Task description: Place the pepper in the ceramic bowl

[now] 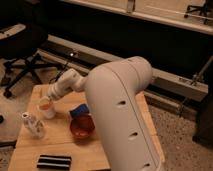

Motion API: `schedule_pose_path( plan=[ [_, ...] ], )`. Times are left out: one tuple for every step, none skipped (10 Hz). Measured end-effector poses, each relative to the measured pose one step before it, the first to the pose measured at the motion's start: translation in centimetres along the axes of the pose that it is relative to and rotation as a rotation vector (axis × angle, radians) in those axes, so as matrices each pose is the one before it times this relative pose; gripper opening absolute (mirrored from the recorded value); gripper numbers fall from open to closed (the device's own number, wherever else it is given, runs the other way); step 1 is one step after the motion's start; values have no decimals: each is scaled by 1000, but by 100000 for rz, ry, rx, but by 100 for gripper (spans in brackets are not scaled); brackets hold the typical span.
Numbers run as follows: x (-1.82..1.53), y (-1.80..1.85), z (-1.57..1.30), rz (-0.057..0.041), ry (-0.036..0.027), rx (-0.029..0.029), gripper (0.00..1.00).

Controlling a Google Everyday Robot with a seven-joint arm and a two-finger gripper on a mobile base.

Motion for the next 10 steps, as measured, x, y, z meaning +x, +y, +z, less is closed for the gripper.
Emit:
schedule_pose_path(
  plan=[
    [-42, 112, 134, 51, 1, -95, 56],
    [-128, 138, 145, 99, -50, -115, 56],
    [-191, 89, 105, 145, -88, -18, 56],
    [-105, 25, 37, 41, -72, 26, 56],
    [-110, 57, -13, 65, -27, 30, 56],
    [-88, 42, -15, 34, -34, 34, 56],
    [-102, 113, -72, 77, -74, -145, 56],
    [-75, 65, -45, 76, -97, -98, 55],
    [-104, 11, -2, 77, -183, -1, 49],
    [-127, 11, -18, 79, -219, -36, 39]
  ],
)
